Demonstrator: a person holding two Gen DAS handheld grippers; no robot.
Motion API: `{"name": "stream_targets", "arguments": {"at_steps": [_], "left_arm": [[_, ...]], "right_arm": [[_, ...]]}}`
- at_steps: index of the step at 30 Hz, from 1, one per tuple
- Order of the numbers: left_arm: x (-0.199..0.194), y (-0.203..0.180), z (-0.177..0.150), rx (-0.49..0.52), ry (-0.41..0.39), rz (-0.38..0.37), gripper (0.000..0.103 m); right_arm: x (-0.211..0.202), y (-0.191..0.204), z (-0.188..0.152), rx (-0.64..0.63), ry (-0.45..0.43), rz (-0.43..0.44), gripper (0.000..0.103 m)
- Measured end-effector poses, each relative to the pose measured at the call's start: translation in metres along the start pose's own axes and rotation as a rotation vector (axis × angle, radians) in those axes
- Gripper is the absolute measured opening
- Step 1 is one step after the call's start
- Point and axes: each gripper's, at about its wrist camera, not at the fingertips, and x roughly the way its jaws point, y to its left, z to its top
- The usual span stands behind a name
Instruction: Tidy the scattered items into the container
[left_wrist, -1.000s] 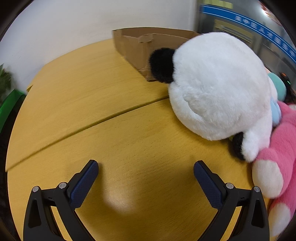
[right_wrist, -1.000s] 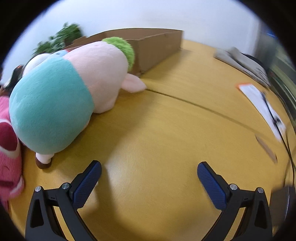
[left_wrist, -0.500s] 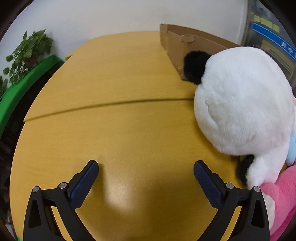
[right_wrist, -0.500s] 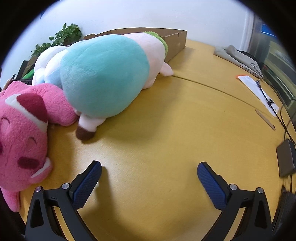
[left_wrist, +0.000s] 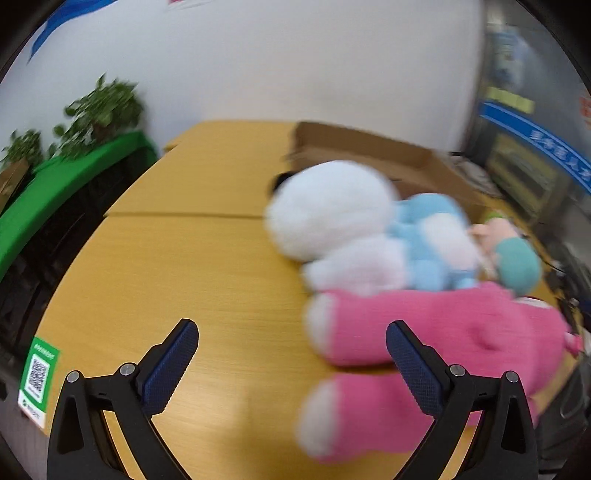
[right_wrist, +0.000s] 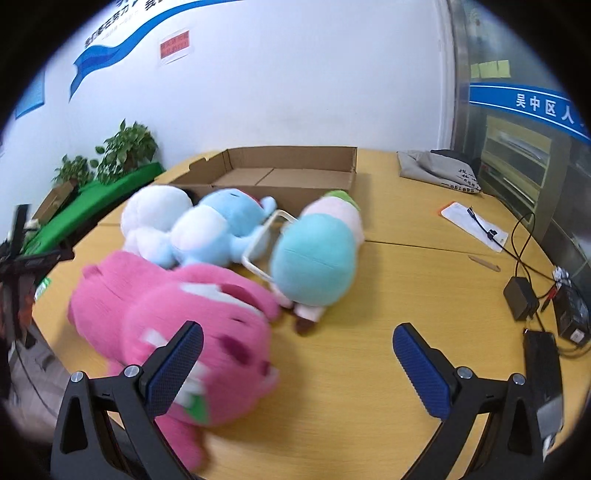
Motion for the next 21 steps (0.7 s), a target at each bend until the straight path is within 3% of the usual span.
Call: {"name": "stream_targets", "arguments": {"at_steps": [4,7,14,21], "left_arm": [[-0.018,-0.063,-0.001,0.106,-0.035,-0.045,0.103],[-0.017,-0.096,-0.002,0.159,-0.045,-0.053,0.103],[-0.008,-0.122,-0.009,0.169,-0.002,-0.094,0.103],[0.002,-0.117,-0.003,0.153,0.007,-0.101,0.103]], "right_arm": [[0.007,0.038,-0.007,0.041,0.023,0.014,0.103],[0.004,0.06,-0.015,0.004,0.013,-0.05,0.103],[-0.01,0.08,-0.026,-0.016,-0.003,-0.106,0.103],[-0.018,0.079,-0.029,-0.005,-0.017,-0.125,0.103]]}}
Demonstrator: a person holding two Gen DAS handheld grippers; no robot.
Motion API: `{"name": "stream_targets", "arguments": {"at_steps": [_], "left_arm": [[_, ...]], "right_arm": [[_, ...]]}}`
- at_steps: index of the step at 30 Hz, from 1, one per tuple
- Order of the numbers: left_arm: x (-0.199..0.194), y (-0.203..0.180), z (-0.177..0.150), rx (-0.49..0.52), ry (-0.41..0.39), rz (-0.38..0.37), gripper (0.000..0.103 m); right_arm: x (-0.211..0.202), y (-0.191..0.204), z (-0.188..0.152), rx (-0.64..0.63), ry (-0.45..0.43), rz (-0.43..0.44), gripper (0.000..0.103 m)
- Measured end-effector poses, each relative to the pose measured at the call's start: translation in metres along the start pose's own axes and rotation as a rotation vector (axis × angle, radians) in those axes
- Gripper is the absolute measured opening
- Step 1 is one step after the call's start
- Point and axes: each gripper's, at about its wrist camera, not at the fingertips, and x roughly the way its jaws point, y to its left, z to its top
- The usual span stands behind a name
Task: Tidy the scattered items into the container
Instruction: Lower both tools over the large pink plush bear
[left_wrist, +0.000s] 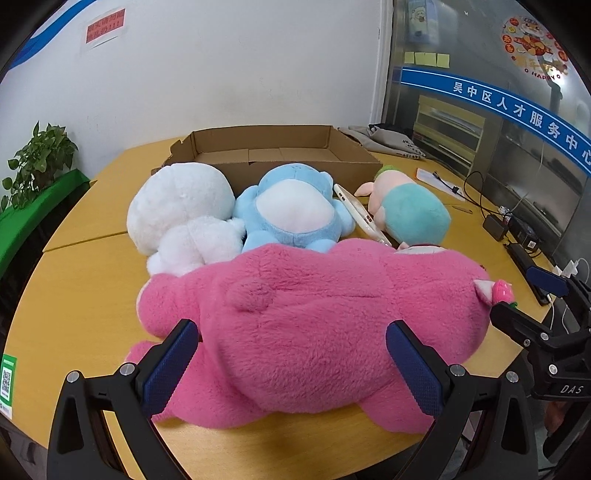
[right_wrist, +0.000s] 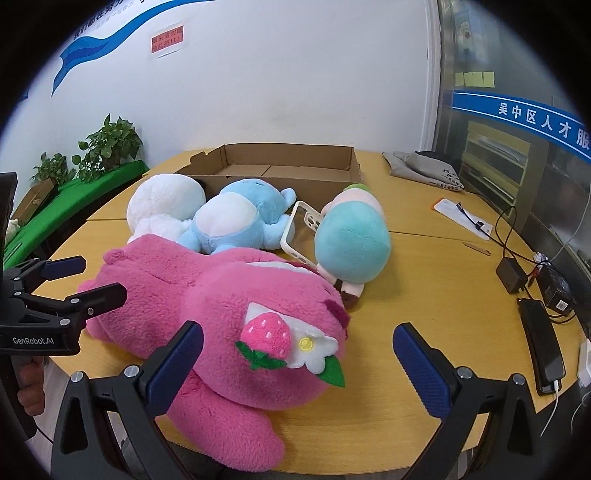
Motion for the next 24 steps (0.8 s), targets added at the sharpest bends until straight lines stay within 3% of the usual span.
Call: {"name": "stream_targets", "arguments": {"at_steps": [24], "left_arm": [[0.008,0.019,-0.005,-0.052,0.016,-0.029,0.103]], "right_arm": [[0.017,0.004,0.001,-0.02,0.029,-0.011,0.103]]}}
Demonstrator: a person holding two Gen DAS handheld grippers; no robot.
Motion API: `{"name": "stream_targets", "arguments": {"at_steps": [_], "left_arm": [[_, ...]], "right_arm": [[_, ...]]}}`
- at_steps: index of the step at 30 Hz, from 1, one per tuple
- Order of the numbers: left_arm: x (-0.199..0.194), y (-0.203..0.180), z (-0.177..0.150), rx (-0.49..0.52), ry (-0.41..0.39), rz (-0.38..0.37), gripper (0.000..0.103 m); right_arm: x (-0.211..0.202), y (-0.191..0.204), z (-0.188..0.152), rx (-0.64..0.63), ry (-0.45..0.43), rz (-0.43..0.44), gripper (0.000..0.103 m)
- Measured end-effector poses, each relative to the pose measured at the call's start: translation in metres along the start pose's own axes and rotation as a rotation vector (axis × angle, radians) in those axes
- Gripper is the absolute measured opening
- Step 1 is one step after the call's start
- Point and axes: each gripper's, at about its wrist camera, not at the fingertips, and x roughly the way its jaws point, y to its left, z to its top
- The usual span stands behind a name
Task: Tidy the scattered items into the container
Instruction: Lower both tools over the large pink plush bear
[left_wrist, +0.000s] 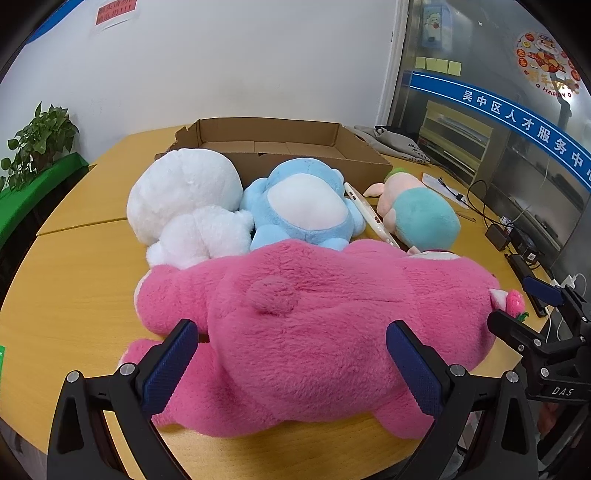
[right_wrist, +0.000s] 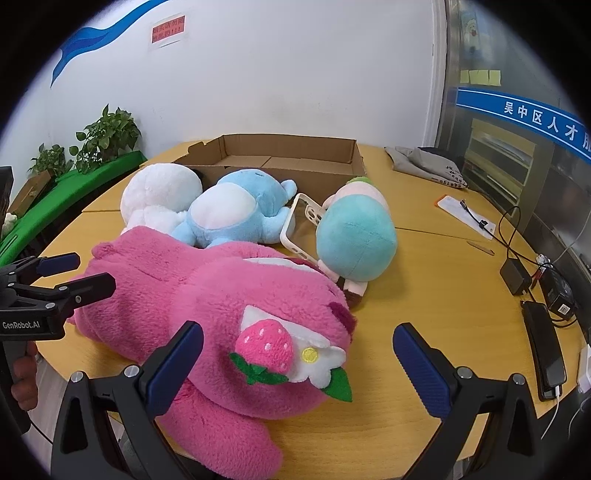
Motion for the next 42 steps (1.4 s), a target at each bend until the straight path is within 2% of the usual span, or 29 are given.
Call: {"name": "stream_targets", "arguments": {"at_steps": [42], "left_arm": [[0.01,0.016,0.003,-0.024,0.022,-0.071,0.103]], "right_arm": [[0.016,-0.003,0.0,0.019,0.031,0.024,0.103]]}}
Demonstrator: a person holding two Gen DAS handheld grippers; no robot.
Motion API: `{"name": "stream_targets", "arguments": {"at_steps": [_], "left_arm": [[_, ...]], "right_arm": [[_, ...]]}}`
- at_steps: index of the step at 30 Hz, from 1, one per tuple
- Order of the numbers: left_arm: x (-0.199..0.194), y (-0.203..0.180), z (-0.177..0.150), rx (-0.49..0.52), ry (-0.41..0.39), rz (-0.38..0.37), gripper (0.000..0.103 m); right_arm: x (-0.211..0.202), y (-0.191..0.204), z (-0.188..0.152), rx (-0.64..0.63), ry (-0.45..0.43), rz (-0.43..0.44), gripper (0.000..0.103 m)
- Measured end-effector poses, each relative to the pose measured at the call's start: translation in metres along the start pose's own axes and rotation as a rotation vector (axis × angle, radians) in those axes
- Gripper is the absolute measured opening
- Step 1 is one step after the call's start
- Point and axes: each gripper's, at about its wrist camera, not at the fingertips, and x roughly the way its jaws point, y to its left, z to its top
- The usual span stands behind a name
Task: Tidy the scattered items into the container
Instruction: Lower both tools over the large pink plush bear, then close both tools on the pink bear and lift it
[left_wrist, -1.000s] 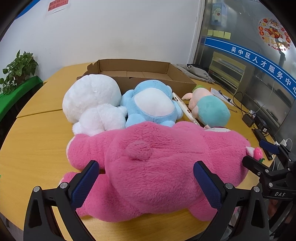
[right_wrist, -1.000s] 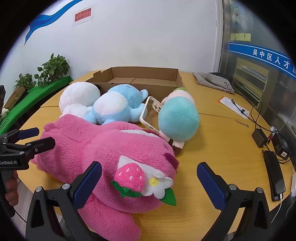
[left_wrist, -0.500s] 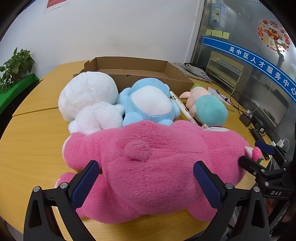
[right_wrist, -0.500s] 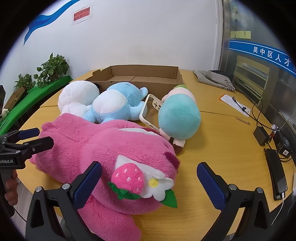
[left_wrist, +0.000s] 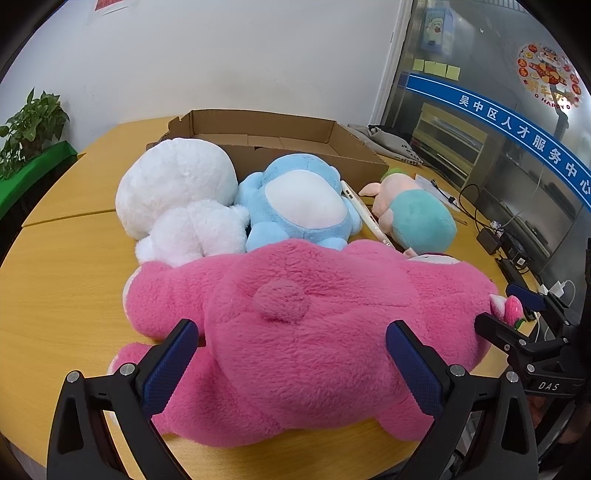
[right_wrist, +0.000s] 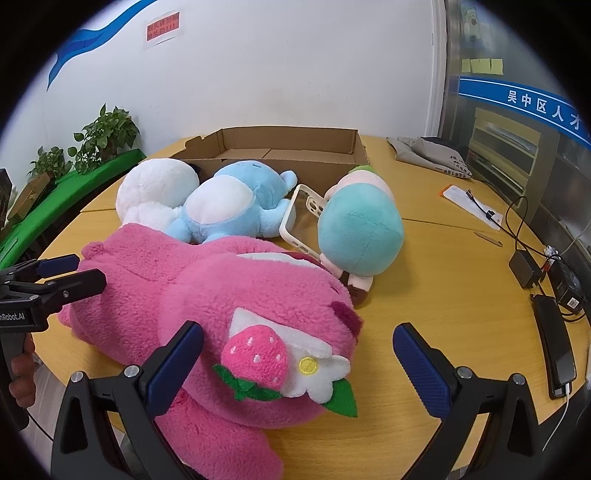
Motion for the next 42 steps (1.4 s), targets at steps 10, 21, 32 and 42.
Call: {"name": "stream_targets", "arguments": {"at_steps": [10,21,32,42], "left_arm": [[0.022,0.037,0.007,-0.079,0.061,-0.142,0.103],[0.039,0.045,-0.002,-0.087,0.152,-0.296,0.08],[-0.034,0.035,0.016,-0.053,0.029,-0.319,0.058],[-0.056,0.03,0.149,0.057,-0.166,-0.286,0.057]], "right_arm": [[0.014,-0.027,0.003,0.069,0.002,0.113,0.103],[0.068,-0.047,-0.019,0.245,0.112,0.426,0.1],[-0.007,-0.028,-0.009,0.164,-0.095,0.466,0.071],[-0.034,-0.033,0.117,0.097,-0.328,0.478,0.071]]}}
